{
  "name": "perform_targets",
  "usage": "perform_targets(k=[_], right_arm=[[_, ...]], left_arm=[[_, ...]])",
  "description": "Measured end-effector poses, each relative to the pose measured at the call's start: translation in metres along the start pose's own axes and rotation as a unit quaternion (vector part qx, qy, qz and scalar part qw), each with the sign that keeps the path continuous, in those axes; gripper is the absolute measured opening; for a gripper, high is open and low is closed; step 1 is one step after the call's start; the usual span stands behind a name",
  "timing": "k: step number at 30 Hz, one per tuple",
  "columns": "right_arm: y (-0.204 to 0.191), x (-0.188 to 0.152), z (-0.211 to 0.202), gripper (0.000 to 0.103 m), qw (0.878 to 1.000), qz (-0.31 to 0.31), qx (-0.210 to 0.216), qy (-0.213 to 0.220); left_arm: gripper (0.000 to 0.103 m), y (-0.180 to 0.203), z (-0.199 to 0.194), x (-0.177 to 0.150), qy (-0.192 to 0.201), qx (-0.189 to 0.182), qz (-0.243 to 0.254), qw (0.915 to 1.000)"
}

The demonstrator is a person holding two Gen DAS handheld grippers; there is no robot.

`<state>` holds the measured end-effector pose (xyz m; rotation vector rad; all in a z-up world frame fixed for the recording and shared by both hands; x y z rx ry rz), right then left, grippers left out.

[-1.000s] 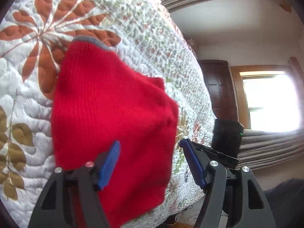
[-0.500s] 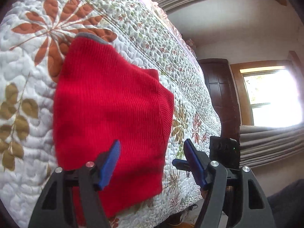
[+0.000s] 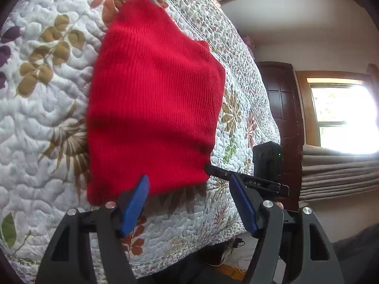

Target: Fold small clothes

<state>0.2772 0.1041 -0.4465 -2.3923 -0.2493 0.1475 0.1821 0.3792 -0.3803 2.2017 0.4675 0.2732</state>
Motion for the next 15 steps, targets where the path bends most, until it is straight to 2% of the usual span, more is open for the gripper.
perform_targets(k=[2,3,4,8,10,11,13,15], right_arm=[[-0.015,-0.001,-0.01,0.015,1.0,-0.009,0.001,0.011],[-0.022,0.0,-0.015,0.023,1.0,-0.014,0.002,0.019],[-0.03,0.002,-0.017,0.027,0.999,-0.02,0.002,0.028],[-0.049,0.016,-0.004,0.027,0.999,-0.034,0.002,0.04],[-0.045,0.026,0.013,0.027,0.999,-0.031,-0.02,0.037],[-0.034,0.028,0.017,0.027,0.999,-0.02,-0.034,0.037],[-0.014,0.031,0.025,0.011,0.999,0.023,-0.025,0.035],[-0.004,0.028,0.015,0.013,0.997,0.06,-0.005,0.041]], left_arm=[[0.071,-0.005,-0.005,-0.006,-0.001,-0.004,-0.01,0.9999],[0.071,-0.009,-0.007,-0.008,-0.003,-0.001,-0.012,0.9999],[0.071,-0.013,-0.007,-0.009,-0.004,0.001,-0.013,0.9999],[0.072,-0.026,0.007,-0.003,-0.019,0.003,-0.014,0.9997],[0.072,-0.034,0.021,-0.002,-0.036,0.007,-0.018,0.9992],[0.073,-0.039,0.027,-0.002,-0.042,0.013,-0.019,0.9988],[0.073,-0.046,0.036,-0.002,-0.054,0.019,-0.021,0.9981],[0.073,-0.048,0.038,-0.004,-0.065,0.023,-0.026,0.9973]])
Point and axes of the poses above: each gripper's, at about its wrist camera, not at the fingertips, and z roughly the way its jaws point, y to its right, x to its top, the point moved 5 cm from there along z, roughly the way its jaws point, and after that the axes turned 1 degree about y, right-handed, at the moved point
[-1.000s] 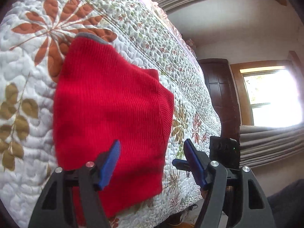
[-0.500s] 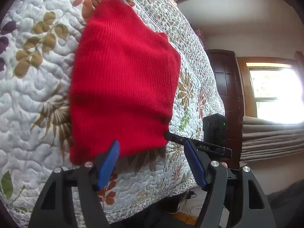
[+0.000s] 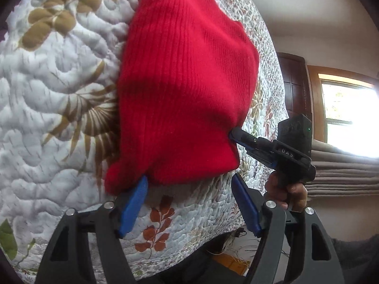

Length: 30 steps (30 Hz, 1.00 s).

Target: Fold small clothes

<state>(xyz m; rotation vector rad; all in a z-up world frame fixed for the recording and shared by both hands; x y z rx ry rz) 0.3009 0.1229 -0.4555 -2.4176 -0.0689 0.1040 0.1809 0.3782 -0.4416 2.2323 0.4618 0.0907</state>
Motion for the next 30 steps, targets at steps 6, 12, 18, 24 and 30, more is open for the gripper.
perform_targets(k=[6,12,18,24,30], right_arm=[[-0.024,-0.036,-0.064,0.055,0.999,-0.003,-0.031,0.022],[-0.082,-0.091,-0.124,0.092,0.978,-0.09,-0.187,0.04],[-0.152,-0.137,-0.193,0.096,0.945,-0.18,-0.251,0.109],[-0.201,-0.165,-0.249,0.098,0.928,-0.212,-0.256,0.166],[-0.219,-0.197,-0.299,0.099,0.915,-0.226,-0.264,0.206]], left_arm=[[0.092,0.016,-0.038,-0.022,0.008,0.049,-0.013,0.9987],[0.099,0.084,-0.109,-0.063,0.069,0.173,0.047,0.9814],[0.099,0.178,-0.172,-0.11,0.181,0.229,0.107,0.9503],[0.099,0.257,-0.197,-0.157,0.207,0.26,0.133,0.934],[0.099,0.307,-0.204,-0.204,0.21,0.274,0.144,0.9272]])
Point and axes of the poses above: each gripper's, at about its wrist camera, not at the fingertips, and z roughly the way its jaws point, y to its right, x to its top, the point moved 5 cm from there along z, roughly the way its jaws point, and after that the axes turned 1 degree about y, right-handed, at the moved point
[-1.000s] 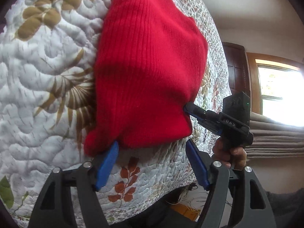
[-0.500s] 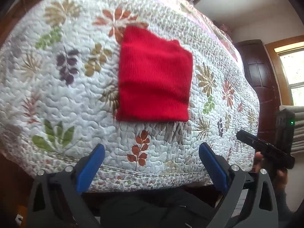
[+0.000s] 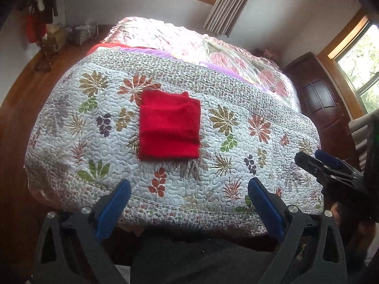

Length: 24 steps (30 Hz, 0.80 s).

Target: Fold small clothes

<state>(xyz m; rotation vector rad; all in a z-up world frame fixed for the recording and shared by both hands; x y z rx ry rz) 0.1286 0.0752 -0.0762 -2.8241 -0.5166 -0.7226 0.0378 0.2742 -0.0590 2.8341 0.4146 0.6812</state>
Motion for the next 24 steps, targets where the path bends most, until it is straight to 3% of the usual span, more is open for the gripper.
perform_targets(k=[8,24], right_arm=[[-0.005,-0.019,-0.031,0.099,1.0,-0.008,0.005,0.018],[-0.03,-0.025,-0.044,0.1,0.999,-0.031,-0.002,0.034]], left_arm=[[0.099,0.024,-0.042,-0.014,0.031,0.006,0.004,0.9995],[0.099,0.012,-0.044,-0.027,0.037,0.003,-0.006,0.9993]])
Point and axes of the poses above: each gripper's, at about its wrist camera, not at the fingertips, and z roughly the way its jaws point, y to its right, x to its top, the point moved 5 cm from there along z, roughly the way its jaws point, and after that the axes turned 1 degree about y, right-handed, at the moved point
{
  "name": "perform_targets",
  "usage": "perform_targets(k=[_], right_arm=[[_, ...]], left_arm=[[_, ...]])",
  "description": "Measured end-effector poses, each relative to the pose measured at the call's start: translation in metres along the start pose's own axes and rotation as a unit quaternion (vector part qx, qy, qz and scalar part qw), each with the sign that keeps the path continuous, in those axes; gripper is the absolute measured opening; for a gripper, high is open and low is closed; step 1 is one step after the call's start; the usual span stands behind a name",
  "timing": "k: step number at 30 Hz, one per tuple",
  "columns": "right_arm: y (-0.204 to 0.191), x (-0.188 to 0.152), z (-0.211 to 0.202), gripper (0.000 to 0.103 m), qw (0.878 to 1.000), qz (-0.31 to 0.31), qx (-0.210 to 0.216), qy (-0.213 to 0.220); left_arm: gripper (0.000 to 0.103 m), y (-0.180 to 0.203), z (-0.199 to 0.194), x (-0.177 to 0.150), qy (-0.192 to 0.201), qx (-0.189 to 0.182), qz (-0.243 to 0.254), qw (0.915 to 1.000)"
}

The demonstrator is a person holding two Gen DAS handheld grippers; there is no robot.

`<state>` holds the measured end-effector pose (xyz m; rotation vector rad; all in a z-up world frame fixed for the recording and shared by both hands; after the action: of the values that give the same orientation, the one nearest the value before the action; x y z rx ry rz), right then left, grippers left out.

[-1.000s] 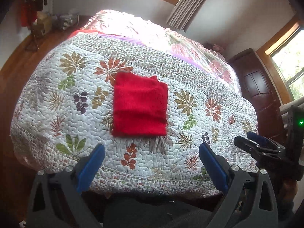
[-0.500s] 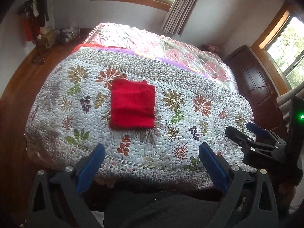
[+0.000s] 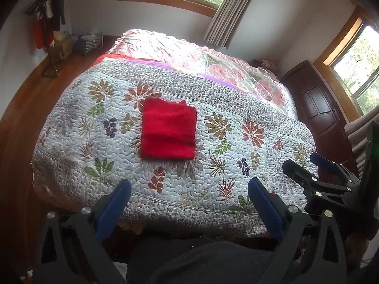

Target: Fold small clothes

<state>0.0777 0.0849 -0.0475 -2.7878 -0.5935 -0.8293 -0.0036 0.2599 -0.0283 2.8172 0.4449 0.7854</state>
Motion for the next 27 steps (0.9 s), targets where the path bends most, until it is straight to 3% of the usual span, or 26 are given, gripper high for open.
perform_targets(k=[27], right_arm=[[-0.015,0.013,0.0,0.1,1.0,0.0,-0.017,0.012]], left_arm=[[0.099,-0.01,0.003,0.01,-0.006,-0.01,0.012,0.9999]])
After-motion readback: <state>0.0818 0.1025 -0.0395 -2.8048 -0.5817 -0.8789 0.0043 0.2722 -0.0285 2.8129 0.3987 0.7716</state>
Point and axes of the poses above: each gripper's, at about its wrist camera, not at the fingertips, and z roughly the way its jaws point, y to its right, x to its top, the point moved 5 cm from there along z, roughly the way its jaws point, and after that the axes turned 1 degree about y, right-handed, at the moved point
